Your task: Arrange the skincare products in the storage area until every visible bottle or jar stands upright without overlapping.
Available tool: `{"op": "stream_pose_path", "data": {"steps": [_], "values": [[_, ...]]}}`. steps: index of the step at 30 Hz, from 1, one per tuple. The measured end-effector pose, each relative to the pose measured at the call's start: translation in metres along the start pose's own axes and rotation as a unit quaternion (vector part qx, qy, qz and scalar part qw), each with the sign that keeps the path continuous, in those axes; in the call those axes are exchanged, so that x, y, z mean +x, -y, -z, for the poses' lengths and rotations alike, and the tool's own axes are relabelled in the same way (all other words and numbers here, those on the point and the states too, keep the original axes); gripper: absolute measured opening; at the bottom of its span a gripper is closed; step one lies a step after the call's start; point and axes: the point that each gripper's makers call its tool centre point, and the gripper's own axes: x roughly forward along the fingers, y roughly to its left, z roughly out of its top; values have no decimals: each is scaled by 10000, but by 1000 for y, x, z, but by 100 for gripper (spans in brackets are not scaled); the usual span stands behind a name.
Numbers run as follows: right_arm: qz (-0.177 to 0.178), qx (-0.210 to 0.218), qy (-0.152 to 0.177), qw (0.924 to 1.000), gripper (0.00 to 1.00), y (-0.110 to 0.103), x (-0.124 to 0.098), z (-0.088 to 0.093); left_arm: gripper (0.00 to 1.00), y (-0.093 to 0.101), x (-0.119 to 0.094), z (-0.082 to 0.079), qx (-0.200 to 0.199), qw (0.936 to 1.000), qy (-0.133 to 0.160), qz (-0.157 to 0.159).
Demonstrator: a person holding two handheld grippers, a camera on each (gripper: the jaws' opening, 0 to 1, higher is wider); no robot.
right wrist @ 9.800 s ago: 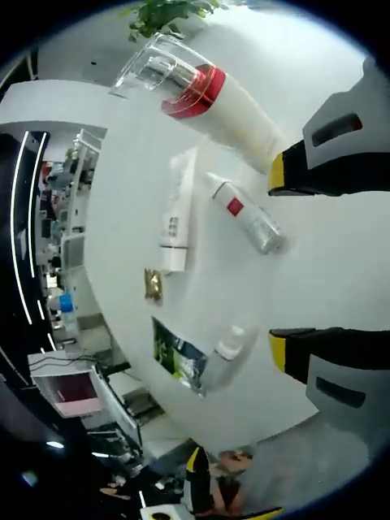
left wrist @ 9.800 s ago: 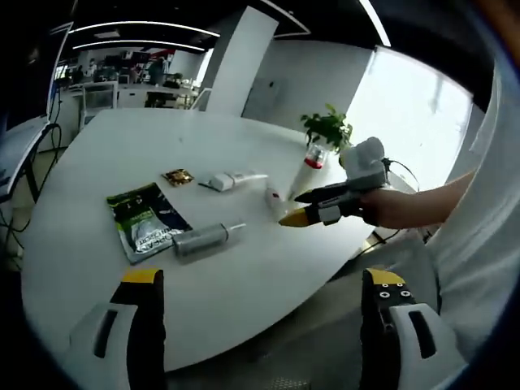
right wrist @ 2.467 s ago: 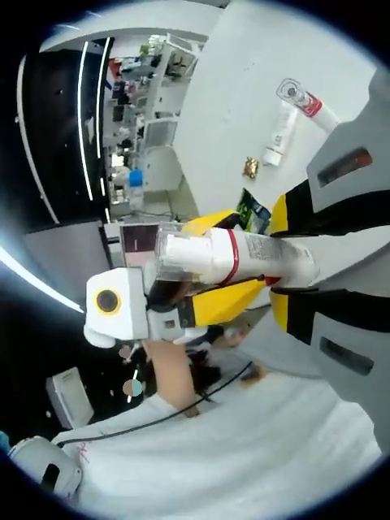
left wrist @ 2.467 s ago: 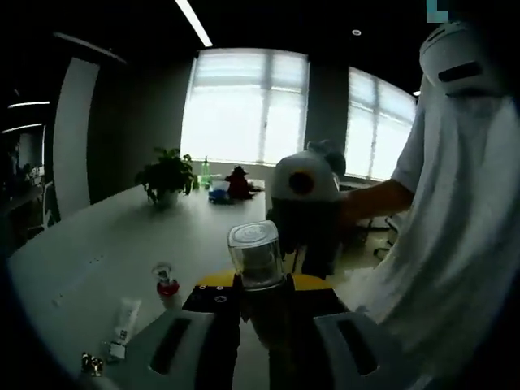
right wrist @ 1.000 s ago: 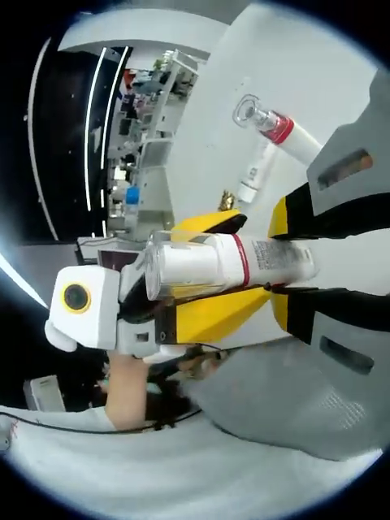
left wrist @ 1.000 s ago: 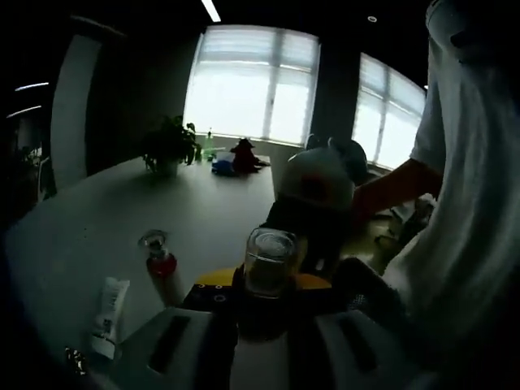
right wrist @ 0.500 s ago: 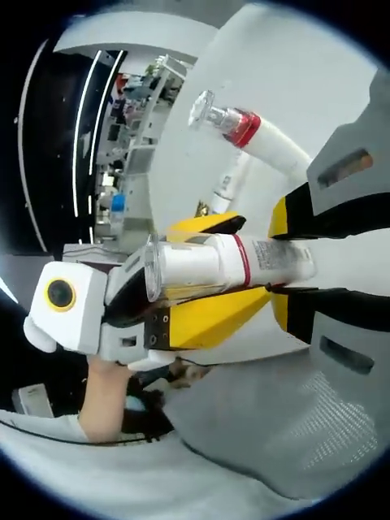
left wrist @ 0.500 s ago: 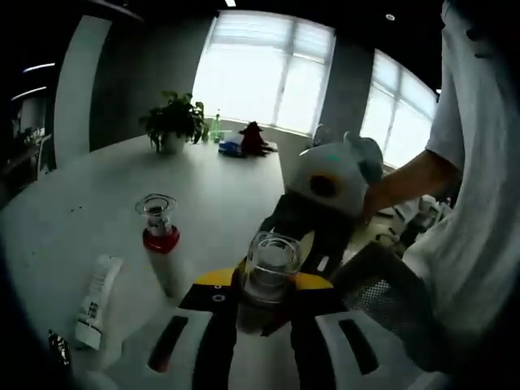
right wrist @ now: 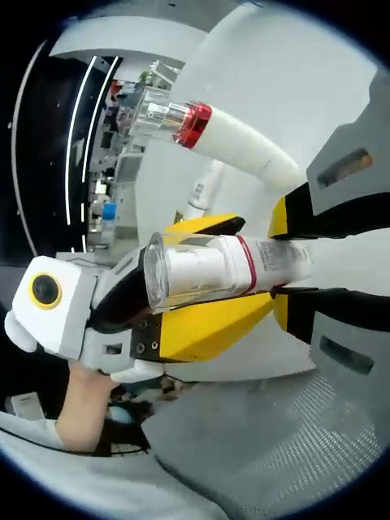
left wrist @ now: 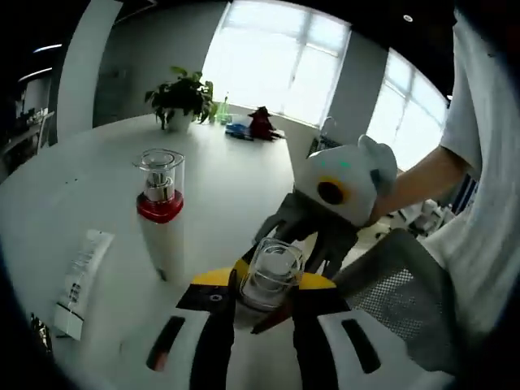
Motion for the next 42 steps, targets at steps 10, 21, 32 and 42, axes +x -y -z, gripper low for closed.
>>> {"op": "stream_pose_path", "data": {"steps": [10,21,32,42], "values": [[57,60,-88,9999,22,9,2,13,20,-7,9,3,-64,10000,-52,18],[65,92,-181,9998,22,15,3,25,19,-10,15,4,-133,9999,-54,18],[136,214,-116,9996,22,30,2,29,23,-17,14,2,-262,9996,19,-57],[36,263,-137,9996,22,44,3,31,28,-26,6,9,-427,9988,11,-224]]}}
